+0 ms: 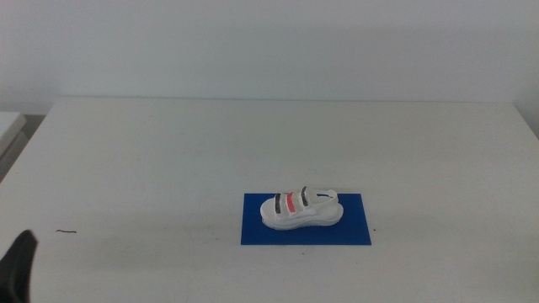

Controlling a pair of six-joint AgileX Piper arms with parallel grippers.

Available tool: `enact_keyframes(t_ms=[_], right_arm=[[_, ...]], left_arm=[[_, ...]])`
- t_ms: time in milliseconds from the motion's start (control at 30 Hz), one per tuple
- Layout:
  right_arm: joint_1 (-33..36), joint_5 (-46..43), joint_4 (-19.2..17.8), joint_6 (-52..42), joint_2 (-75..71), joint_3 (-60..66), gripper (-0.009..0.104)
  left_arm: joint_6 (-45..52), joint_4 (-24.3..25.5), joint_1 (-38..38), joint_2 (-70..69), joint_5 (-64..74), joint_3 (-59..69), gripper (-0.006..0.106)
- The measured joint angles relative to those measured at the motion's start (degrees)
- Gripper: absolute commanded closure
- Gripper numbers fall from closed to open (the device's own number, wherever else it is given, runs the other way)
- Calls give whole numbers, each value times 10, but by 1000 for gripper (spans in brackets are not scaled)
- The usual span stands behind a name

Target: Use one arm to grab the shoe from the table and place it on the mat.

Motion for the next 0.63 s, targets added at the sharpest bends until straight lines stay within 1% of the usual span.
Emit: enact_keyframes(t_ms=[167,633], right_arm=[[0,0,0,0,0,0,16],[0,0,0,0,0,0,16]], left_arm=[[12,-10,20,-74,-4,17,7],[23,-12,20,-77,-3,19,7]])
